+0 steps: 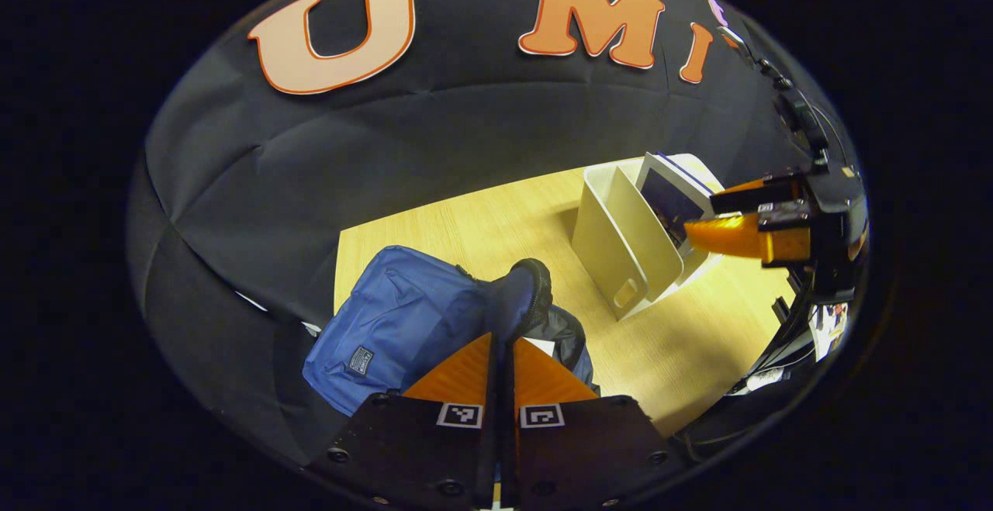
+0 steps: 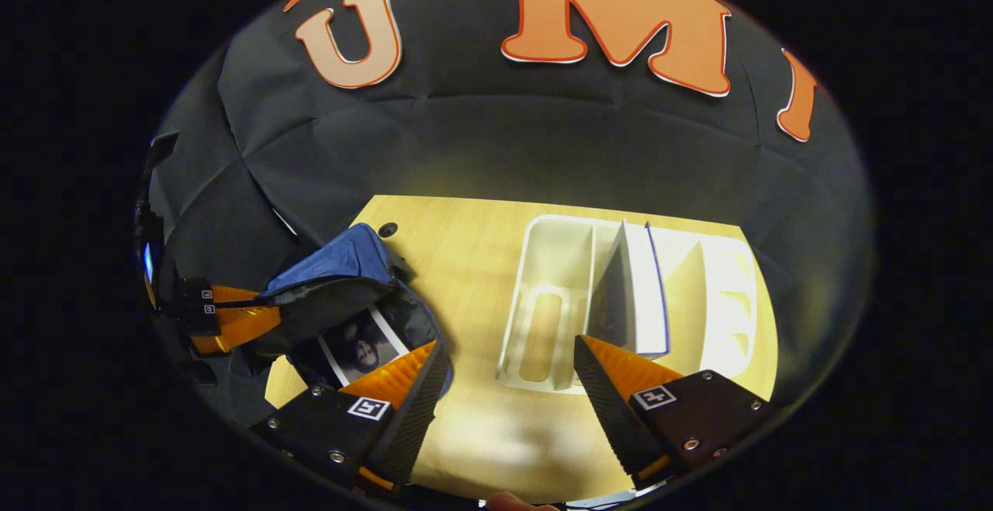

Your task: Open the schoolbag, grab two books from the bookshelf and put them into the schoolbag.

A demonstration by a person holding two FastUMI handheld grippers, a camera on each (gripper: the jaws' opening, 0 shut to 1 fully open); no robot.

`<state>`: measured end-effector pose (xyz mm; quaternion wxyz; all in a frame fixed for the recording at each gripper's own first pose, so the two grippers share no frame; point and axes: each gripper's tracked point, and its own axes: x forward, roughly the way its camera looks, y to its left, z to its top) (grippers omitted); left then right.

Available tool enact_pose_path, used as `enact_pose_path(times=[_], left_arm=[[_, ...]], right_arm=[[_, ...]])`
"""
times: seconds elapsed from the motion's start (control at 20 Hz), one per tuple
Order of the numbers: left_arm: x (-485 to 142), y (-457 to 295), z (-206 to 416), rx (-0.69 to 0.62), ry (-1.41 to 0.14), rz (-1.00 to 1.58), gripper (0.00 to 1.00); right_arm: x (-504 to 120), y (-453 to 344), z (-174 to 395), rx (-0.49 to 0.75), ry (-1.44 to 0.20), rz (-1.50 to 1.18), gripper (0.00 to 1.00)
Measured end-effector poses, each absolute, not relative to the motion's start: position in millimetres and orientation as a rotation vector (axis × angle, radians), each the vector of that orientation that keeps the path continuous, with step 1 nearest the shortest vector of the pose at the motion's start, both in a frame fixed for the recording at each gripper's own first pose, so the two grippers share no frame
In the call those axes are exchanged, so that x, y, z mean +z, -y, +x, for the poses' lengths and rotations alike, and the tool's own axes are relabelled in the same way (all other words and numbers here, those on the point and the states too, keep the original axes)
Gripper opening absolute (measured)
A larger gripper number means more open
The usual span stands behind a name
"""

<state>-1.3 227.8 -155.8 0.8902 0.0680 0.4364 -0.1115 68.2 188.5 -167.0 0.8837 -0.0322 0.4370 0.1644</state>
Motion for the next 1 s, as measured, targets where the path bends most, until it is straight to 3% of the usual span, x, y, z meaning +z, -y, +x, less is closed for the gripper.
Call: enact_pose_path(times=[0.25, 0.7, 1.0], left_arm=[[-158, -228, -2, -0.232, -0.911, 0.135, 0.04], [-168, -227, -7, -0.232, -0.929, 0.095, 0.04], [-176, -230, -9, -0.219, -0.936, 0.067, 0.04]], right_arm=[[-153, -132, 113, 0.220, -0.892, -0.161, 0.97], [-202, -112, 138, 0.187, -1.084, -0.206, 0.97], [-219, -107, 148, 0.170, -1.218, -0.222, 0.73]])
